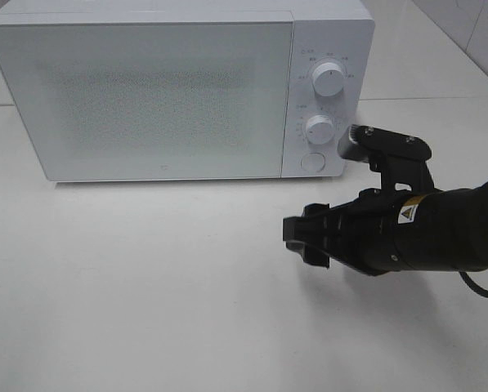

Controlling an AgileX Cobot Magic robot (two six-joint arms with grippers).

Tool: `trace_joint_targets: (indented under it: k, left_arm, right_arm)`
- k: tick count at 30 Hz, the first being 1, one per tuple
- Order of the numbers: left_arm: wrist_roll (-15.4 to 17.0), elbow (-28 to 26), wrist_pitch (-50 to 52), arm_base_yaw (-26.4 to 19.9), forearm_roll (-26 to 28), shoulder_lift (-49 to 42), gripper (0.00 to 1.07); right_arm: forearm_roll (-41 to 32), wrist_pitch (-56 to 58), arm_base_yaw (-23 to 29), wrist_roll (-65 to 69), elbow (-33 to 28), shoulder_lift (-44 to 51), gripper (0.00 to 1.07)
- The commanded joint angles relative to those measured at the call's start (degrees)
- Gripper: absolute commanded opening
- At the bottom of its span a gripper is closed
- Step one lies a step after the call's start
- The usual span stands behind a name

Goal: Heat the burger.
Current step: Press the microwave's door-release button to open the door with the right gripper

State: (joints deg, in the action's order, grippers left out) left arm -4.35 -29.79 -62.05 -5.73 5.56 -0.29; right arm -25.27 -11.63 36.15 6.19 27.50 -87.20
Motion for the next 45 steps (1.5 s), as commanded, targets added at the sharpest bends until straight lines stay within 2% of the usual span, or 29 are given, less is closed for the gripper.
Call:
trace_joint_targets:
  k: [1,3,5,6,8,9,11,18,28,31,34,36,40,43,45]
  left_arm:
    - [0.4,0.2,0.8,0.0,0.1,-1.1,1.00]
    - [0.4,0.2,0.8,0.0,0.1,-1.1,1.00]
    - [0.4,0.2,0.8,0.0,0.1,-1.1,1.00]
    - [0.4,0.2,0.8,0.0,0.1,-1.1,1.00]
    - [0.3,0.2,0.8,0.0,0.1,-1.1,1.00]
    - [0.3,0.2,0.8,0.0,0.1,-1.1,1.00]
    - [0.3,0.2,0.8,0.0,0.1,-1.1,1.00]
    - [0.4,0.2,0.8,0.0,0.1,-1.1,1.00]
    - [0.4,0.2,0.8,0.0,0.1,-1.1,1.00]
    - [0.4,0.2,0.8,0.0,0.1,-1.1,1.00]
    - [0.4,0.2,0.8,0.0,0.1,-1.1,1.00]
    - [0.4,0.2,0.8,0.0,0.1,-1.1,1.00]
    - [0.4,0.2,0.8,0.0,0.1,-1.1,1.00]
    - [0.4,0.2,0.8,0.0,0.1,-1.1,1.00]
    - [0.4,0.2,0.8,0.0,0.1,-1.1,1.00]
  right_arm:
    - [1.7,11.6,-0.1,-7.4,1.3,2.5,0.68]
    - [2.7,14.6,-0.1,-8.3,2.0,2.8,0.68]
    - [6.4,23.1,-0.1,-8.3,4.2,3.4,0.68]
    - [6.4,23.1,-0.1,-8.3,4.2,3.4,0.68]
    - [10.4,32.1,-0.1,-8.1,7.4,3.9,0.68]
    - [10.4,32.1,-0.1,-8.1,7.4,3.9,0.68]
    - [14.3,41.7,-0.1,-7.9,10.1,4.8,0.68]
    - [18.8,55.4,-0.1,-6.2,13.1,10.4,0.68]
    - [22.0,63.8,-0.1,-3.6,13.1,25.3,0.68]
    - [26.6,67.8,-0.1,-1.3,13.1,33.5,0.68]
    - [27.2,68.6,-0.1,-0.6,13.1,34.7,0.68]
    - [29.9,72.5,-0.1,1.0,13.1,41.3,0.68]
    - [32.2,74.3,-0.2,3.2,12.8,46.1,0.69]
    - [33.5,75.7,-1.6,6.2,12.5,49.8,0.70]
    - [33.7,75.9,-6.0,6.2,11.9,53.4,0.75]
